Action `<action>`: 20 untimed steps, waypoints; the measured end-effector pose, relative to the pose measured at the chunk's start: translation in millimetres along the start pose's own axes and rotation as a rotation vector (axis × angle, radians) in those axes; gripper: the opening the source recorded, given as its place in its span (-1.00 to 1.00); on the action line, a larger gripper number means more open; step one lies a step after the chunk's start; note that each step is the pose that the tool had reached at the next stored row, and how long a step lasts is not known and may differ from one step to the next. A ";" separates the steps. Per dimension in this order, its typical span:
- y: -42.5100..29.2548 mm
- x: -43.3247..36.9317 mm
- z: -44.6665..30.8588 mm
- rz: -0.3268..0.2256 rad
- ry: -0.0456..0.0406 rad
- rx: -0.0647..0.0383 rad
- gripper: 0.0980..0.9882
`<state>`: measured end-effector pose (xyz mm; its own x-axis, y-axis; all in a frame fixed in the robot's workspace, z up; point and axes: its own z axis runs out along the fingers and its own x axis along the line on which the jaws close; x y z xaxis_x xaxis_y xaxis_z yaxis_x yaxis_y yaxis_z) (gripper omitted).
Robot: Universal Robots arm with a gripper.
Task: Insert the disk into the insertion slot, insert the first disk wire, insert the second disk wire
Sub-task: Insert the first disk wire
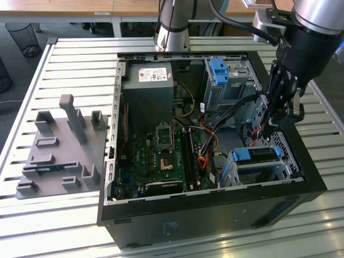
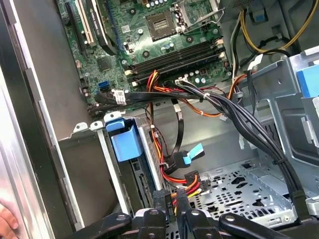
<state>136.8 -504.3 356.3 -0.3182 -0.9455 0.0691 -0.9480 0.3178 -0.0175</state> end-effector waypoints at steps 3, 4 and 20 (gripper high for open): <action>-0.4 -0.1 0.4 -0.015 0.0030 0.001 -0.69; -0.9 -0.2 0.5 -0.020 0.0064 0.000 -0.69; -5.2 -2.3 8.3 -0.060 0.0235 -0.003 -0.52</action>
<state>142.4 -504.4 348.0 -0.2608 -0.9609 0.0933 -0.9653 0.2610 -0.0098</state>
